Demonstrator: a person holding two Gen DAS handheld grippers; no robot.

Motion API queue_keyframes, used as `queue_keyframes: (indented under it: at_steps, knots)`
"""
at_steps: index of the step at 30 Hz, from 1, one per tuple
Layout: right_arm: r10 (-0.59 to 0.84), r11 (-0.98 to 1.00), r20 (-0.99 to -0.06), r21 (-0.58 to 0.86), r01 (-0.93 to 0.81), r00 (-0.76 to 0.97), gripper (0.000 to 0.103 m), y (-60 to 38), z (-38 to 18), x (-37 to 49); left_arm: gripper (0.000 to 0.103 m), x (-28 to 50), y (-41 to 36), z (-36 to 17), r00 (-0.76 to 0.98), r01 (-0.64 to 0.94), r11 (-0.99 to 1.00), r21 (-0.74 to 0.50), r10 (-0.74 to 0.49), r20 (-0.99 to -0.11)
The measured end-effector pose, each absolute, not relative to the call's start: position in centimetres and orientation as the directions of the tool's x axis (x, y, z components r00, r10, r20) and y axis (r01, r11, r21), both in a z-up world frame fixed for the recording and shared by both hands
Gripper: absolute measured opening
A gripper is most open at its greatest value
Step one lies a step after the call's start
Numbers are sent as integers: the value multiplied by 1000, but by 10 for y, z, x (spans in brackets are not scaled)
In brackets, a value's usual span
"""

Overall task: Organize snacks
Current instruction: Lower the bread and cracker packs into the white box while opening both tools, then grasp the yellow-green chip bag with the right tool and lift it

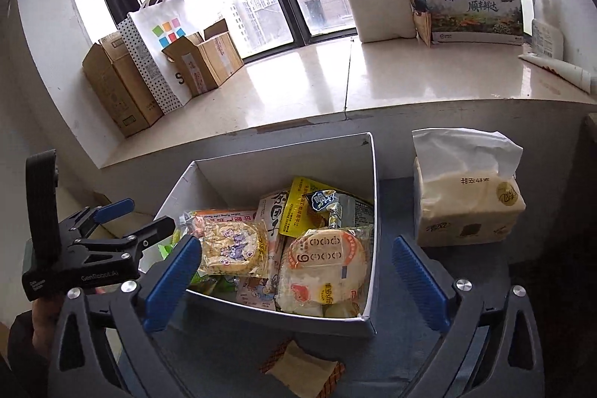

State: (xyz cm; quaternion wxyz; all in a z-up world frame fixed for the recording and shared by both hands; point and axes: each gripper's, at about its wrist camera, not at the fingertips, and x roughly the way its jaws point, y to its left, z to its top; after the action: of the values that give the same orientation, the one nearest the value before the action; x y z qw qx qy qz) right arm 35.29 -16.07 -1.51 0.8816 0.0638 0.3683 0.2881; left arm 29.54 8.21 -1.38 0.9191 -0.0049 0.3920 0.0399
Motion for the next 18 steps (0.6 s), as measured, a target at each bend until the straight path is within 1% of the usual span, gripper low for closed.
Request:
queue_keyframes:
  at_steps: [5, 7, 9, 12, 14, 18]
  knots:
    - [576, 809, -562, 293, -509, 593, 103, -180, -3, 310, 103, 255, 74, 1, 719, -41, 999, 16, 40, -694]
    - [593, 797, -552, 296, -527, 586, 103, -191, -6, 290, 103, 233, 68, 4, 732, -18, 1000, 22, 28, -680]
    - [606, 786, -554, 309, -535, 571, 103, -202, -16, 271, 103, 209, 63, 7, 742, 5, 1000, -1, -5, -670]
    - [595, 793, -574, 307, -526, 563, 103, -216, -39, 244, 103, 175, 54, 5, 749, 26, 1000, -18, -31, -662]
    - [564, 813, -609, 288, -507, 558, 103, -221, -60, 230, 103, 154, 47, 0, 752, 46, 998, -33, -56, -657]
    - [520, 843, -669, 304, -443, 531, 103, -231, -101, 216, 103, 125, 34, -11, 739, 76, 993, -87, -115, -664]
